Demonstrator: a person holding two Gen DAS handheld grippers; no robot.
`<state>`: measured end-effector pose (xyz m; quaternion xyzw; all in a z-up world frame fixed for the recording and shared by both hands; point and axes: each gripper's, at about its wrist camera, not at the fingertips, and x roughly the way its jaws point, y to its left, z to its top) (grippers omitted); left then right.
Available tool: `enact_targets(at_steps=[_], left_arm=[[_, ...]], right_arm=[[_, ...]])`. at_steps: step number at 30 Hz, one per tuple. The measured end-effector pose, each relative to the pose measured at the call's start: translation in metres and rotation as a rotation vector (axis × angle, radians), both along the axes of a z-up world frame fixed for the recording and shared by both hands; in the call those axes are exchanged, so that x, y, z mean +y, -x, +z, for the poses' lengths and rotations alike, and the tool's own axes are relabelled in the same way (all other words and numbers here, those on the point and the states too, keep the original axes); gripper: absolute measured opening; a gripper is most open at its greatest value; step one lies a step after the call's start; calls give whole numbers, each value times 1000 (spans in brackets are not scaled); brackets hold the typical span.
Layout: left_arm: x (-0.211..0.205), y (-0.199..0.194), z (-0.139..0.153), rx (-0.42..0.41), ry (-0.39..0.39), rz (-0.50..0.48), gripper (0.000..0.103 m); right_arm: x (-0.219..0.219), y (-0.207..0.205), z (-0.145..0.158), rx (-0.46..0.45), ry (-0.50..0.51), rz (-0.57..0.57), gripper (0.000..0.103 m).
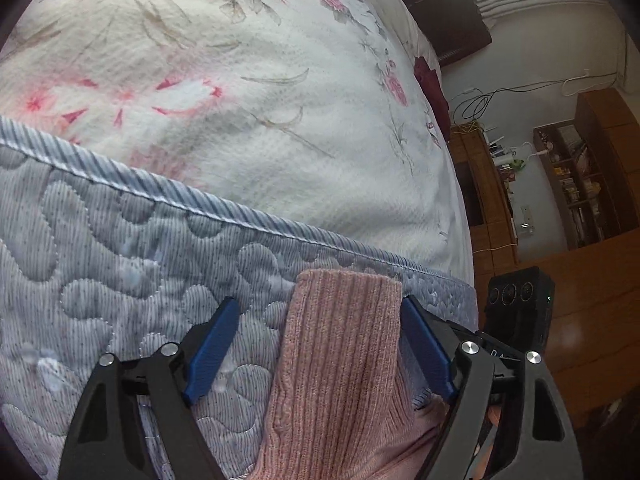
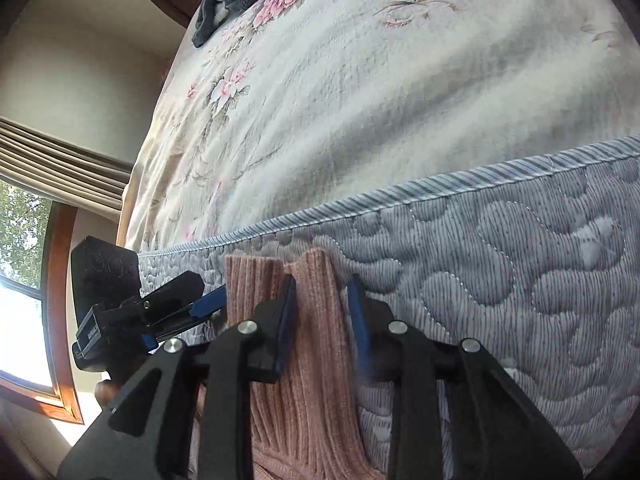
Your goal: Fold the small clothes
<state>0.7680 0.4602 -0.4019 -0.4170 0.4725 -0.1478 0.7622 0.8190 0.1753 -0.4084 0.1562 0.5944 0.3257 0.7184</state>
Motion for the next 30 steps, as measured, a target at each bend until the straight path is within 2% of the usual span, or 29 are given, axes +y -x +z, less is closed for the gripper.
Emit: enact_targets(at_steps=[1, 3, 5, 6, 7, 9, 10, 12, 18, 20, 21, 23, 24, 26, 30], left_arm=[[-1, 0, 1, -1, -10, -4, 60], [-4, -1, 1, 4, -2, -27, 42], [-11, 0, 3, -2, -20, -55, 40], [-14, 0, 5, -6, -38, -59, 40], [-14, 1, 6, -6, -48, -50, 32], [-9, 4, 7, -10, -51, -16, 12], [-4, 7, 9, -16, -54, 1, 5], [0, 11, 12, -30, -75, 15, 0], [9, 25, 30, -108, -67, 23, 0], [16, 25, 33, -109, -97, 42, 0], [20, 23, 31, -99, -79, 48, 3], [23, 15, 17, -63, 68, 0, 23], [21, 12, 13, -58, 110, -27, 37], [16, 12, 13, -73, 38, -38, 41], [20, 16, -6, -67, 106, -63, 41]], right_arm=[[3, -1, 0, -6, -2, 7, 28], [7, -1, 1, -10, -5, 25, 28], [11, 1, 1, -19, 10, 45, 26], [12, 3, 2, -31, 26, 49, 15], [11, 5, 3, -42, 40, 47, 7], [-2, 7, 9, -68, 46, 16, 7], [-9, 8, 13, -76, 37, 4, 7], [-20, 11, 21, -96, 20, -5, 6], [-40, 25, 49, -142, -43, 15, 6], [-40, 26, 55, -152, -40, 23, 6], [-39, 27, 58, -155, -40, 27, 6], [-35, 27, 64, -164, -41, 40, 6], [-33, 29, 68, -173, -44, 47, 6], [-31, 33, 76, -190, -61, 64, 6], [-36, 53, 93, -232, -85, 101, 6]])
